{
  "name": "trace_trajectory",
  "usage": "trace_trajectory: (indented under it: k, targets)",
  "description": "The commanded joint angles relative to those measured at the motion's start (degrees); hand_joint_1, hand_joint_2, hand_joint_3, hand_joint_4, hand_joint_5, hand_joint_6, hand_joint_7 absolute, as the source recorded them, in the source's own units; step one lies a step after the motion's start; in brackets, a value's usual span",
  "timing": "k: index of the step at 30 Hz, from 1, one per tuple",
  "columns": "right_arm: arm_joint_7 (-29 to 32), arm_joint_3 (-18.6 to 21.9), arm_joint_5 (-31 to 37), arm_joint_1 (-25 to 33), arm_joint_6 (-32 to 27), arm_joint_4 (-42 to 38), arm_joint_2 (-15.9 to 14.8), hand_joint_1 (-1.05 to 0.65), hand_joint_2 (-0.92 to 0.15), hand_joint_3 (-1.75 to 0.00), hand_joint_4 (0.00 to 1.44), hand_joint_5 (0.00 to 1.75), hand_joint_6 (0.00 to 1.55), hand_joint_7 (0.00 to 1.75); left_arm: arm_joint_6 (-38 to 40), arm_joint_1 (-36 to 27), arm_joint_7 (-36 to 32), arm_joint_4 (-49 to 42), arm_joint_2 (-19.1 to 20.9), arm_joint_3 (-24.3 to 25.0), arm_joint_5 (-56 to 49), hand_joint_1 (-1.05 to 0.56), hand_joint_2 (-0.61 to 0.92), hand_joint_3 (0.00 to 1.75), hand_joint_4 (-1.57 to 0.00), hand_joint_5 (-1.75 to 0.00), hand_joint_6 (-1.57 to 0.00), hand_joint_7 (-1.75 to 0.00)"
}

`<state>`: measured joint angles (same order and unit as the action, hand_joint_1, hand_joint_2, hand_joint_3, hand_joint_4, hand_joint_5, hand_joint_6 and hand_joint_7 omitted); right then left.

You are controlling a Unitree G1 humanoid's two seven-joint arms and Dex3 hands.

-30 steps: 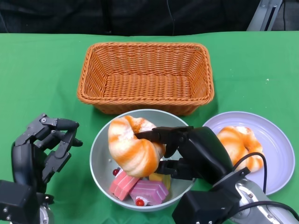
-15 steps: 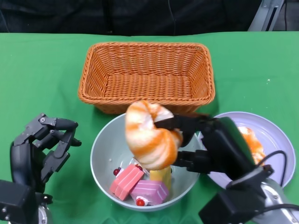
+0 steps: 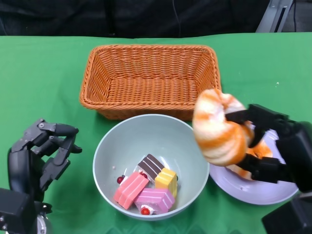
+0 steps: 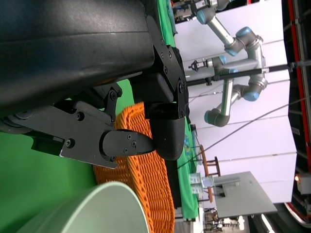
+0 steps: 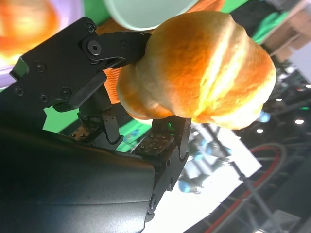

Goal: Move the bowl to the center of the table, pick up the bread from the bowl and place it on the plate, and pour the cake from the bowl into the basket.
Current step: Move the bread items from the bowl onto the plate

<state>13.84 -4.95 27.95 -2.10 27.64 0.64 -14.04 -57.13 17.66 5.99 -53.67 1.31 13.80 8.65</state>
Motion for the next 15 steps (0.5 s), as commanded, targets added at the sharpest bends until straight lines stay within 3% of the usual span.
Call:
trace_trajectory:
  k: [1, 9, 15]
  targets:
    - [2.0, 4.3, -0.3, 0.5, -1.4, -3.1, -1.9, -0.10, -0.64, -0.68, 0.72, 1.64, 0.81, 1.00, -0.6, 0.4, 0.1, -0.6, 0.9, 0.3, -0.1, -0.15, 0.87, 0.41, -0.83, -1.36, -0.87, -1.06]
    - [6.7, 7.3, 1.8, -1.3, -2.3, -14.2, -4.2, -0.08, -0.65, -0.62, 0.73, 1.60, 0.86, 0.87, -0.1, 0.6, 0.6, -1.1, 1.3, 0.3, 0.2, -0.15, 0.85, 0.46, -0.83, -1.37, -0.87, -1.07]
    - [10.8, 6.2, 4.0, -3.9, -2.3, -24.2, -5.4, -0.07, -0.79, -0.35, 0.74, 1.57, 0.97, 0.59, -0.4, 0.3, 0.7, -1.0, 1.2, 0.3, 0.3, -0.15, 0.84, 0.48, -0.83, -1.36, -0.88, -1.06]
